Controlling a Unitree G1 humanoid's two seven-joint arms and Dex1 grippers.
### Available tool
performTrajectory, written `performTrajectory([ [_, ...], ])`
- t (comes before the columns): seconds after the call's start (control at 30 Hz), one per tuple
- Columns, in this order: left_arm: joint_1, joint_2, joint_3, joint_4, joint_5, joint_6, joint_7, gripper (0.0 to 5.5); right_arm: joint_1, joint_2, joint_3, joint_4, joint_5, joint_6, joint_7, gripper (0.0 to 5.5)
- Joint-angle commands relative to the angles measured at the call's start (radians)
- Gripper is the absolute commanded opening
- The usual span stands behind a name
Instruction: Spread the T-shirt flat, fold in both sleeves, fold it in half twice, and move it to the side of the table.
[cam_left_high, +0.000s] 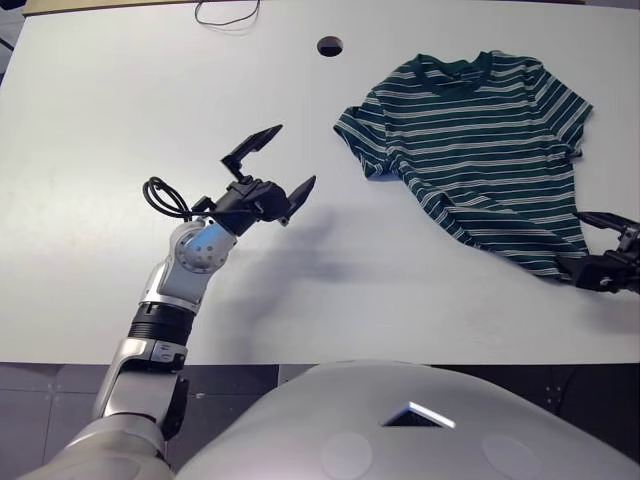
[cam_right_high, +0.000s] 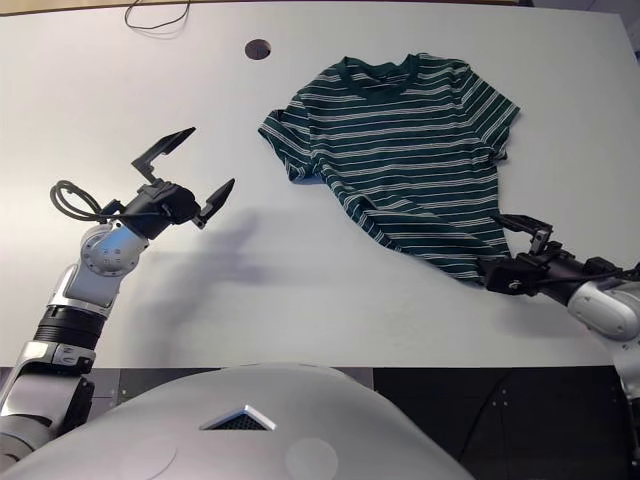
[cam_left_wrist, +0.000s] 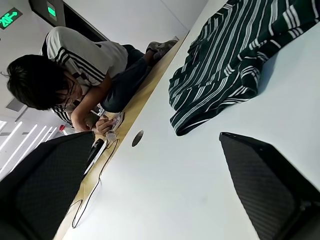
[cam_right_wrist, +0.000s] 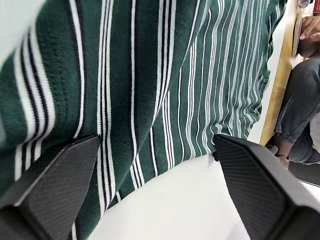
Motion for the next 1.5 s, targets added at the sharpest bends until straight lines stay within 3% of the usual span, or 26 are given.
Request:
performTrajectory([
  [0.03,0.011,0.013,-0.024,-0.023,0.003,-0.019,-0.037,4.65,-0.170,0.035,0.105,0.137,-0.094,0.054,-0.018,4.19],
  [0.4,-0.052,-0.105,-0.239,-0.009,0.082,-0.082,-0.127,4.65,-0.278,0.085,0.215,0.086,-0.042,0.005,-0.017,4.19],
  [0.63,-0.227,-0.241,-0.375,0.082,0.328,-0.055,-0.049,4.65,-0.248,0.023,0.055,-0.068,0.026,0.050,-0.029,4.19],
  [0.77,-0.294,-0.348,-0.494,0.178,0.446,-0.006,-0.035,4.65,-0.315,0.050,0.088,-0.060,0.012,0.067,-0.014,4.19],
  [0.9,-0.349,-0.341,-0.603,0.261,0.574,0.025,-0.035,4.65,-0.348,0.069,0.116,-0.059,-0.001,0.076,-0.015,4.19],
  [1.13,-0.478,-0.433,-0.662,0.479,0.624,0.104,0.142,4.65,-0.381,0.094,0.141,-0.044,-0.017,0.085,-0.029,4.19],
  [1.3,-0.472,-0.420,-0.668,0.512,0.604,0.079,0.244,4.65,-0.404,0.090,0.148,0.014,-0.024,0.084,-0.042,4.19],
  [1.5,-0.354,-0.248,-0.610,0.283,0.545,0.018,0.262,4.65,-0.476,0.069,0.159,0.229,-0.048,0.070,-0.086,4.19],
])
